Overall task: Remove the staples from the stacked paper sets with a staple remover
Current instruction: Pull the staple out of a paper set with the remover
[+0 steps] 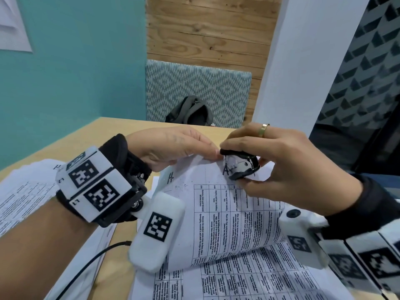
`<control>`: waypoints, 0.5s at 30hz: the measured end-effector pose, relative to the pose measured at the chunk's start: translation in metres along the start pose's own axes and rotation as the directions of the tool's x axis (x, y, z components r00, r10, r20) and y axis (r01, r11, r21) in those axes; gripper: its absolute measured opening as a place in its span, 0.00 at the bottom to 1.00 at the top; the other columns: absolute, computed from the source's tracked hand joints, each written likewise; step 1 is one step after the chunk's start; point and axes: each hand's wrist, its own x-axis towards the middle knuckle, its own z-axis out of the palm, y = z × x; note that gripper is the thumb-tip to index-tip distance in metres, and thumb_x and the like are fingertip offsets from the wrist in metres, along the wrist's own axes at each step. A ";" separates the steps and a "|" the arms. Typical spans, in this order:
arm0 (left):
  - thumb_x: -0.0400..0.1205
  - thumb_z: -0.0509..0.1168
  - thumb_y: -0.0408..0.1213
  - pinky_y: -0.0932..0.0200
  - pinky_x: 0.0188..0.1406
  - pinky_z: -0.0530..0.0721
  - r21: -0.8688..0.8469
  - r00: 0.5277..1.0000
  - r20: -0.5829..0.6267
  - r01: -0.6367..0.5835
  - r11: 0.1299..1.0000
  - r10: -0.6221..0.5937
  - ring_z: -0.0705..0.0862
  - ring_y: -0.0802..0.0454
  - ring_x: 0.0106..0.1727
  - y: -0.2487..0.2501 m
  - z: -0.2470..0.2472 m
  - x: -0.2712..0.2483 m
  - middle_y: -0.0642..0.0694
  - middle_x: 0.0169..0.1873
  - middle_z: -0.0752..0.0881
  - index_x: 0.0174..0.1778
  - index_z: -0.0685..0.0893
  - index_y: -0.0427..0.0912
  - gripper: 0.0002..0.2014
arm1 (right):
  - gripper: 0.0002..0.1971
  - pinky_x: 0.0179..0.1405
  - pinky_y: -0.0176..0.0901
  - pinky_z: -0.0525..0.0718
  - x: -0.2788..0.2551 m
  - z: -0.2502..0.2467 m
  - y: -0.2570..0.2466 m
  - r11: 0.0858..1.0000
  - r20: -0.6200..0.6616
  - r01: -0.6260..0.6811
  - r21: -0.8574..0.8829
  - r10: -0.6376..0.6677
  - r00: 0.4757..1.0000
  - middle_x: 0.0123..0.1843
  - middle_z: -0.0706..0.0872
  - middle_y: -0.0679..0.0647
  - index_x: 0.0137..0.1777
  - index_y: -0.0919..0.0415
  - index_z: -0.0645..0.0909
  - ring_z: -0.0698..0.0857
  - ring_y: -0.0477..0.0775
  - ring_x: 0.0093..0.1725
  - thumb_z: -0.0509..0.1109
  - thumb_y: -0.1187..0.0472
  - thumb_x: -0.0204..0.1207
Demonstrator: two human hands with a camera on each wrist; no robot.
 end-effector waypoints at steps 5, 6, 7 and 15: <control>0.66 0.67 0.39 0.53 0.56 0.74 -0.031 1.000 0.020 -0.007 0.999 0.007 0.84 0.53 0.41 0.000 0.002 -0.001 0.46 0.36 0.89 0.30 0.90 0.40 0.08 | 0.22 0.33 0.53 0.86 -0.001 0.000 0.003 1.000 0.007 0.015 0.014 -0.015 1.000 0.53 0.86 0.51 0.58 0.61 0.86 0.86 0.56 0.42 0.74 0.63 0.60; 0.66 0.67 0.39 0.52 0.57 0.73 -0.036 1.000 0.017 -0.010 0.999 0.011 0.83 0.51 0.43 0.000 0.002 0.000 0.44 0.37 0.89 0.30 0.90 0.40 0.08 | 0.22 0.34 0.53 0.85 -0.001 0.001 0.003 1.000 0.007 0.016 0.019 -0.016 1.000 0.53 0.86 0.51 0.58 0.61 0.86 0.87 0.56 0.42 0.73 0.62 0.61; 0.66 0.67 0.38 0.50 0.59 0.72 -0.040 1.000 0.016 -0.011 0.999 0.011 0.81 0.48 0.46 0.000 0.001 0.000 0.42 0.39 0.88 0.30 0.90 0.40 0.07 | 0.21 0.34 0.53 0.85 -0.001 0.001 0.003 1.000 0.004 0.017 0.022 -0.018 1.000 0.53 0.87 0.51 0.57 0.61 0.86 0.87 0.56 0.42 0.73 0.62 0.61; 0.68 0.72 0.33 0.72 0.34 0.81 -0.080 0.997 0.066 -0.033 0.996 0.039 0.84 0.59 0.31 0.003 0.000 -0.002 0.50 0.27 0.88 0.24 0.87 0.43 0.07 | 0.18 0.30 0.51 0.84 -0.001 -0.001 0.002 0.998 -0.016 0.026 0.052 -0.026 1.000 0.49 0.87 0.50 0.55 0.60 0.87 0.84 0.53 0.37 0.70 0.57 0.65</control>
